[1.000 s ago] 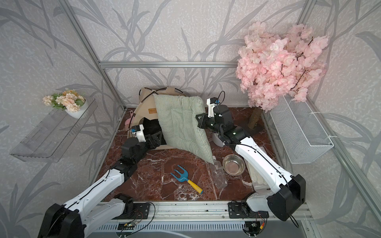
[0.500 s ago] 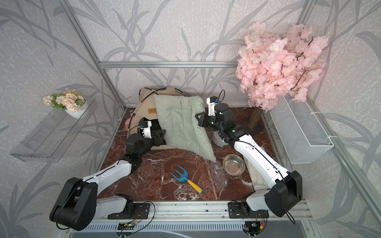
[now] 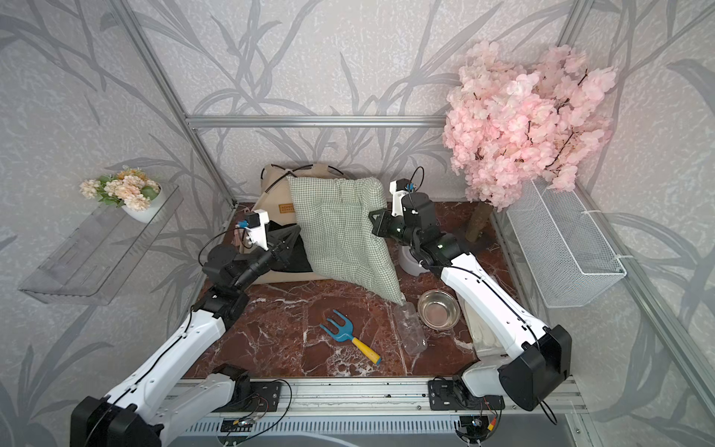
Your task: Place the cushion in the tent.
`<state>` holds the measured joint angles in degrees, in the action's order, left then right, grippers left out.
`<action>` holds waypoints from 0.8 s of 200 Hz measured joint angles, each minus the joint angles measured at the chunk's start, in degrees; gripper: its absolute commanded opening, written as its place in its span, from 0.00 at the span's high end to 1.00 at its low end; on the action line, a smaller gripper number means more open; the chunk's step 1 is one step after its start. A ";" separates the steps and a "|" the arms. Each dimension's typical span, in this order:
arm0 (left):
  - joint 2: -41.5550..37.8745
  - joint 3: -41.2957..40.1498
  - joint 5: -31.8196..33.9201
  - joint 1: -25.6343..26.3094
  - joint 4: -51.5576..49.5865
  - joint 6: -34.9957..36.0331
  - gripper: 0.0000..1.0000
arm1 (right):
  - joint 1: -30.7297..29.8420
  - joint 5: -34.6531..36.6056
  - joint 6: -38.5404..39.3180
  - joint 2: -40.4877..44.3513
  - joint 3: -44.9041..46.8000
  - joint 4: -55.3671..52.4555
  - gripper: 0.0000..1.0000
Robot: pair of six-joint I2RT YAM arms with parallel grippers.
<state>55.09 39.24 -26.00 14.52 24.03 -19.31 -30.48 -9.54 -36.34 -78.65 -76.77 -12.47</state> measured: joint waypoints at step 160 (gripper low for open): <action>29.81 -3.65 -3.17 -3.23 17.16 1.22 0.66 | -0.22 -0.52 -0.07 -2.75 0.90 1.92 1.00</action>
<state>84.90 35.59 -29.17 11.29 41.19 -18.09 -30.70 -10.07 -36.40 -81.41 -75.88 -10.55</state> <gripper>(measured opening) 0.508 0.076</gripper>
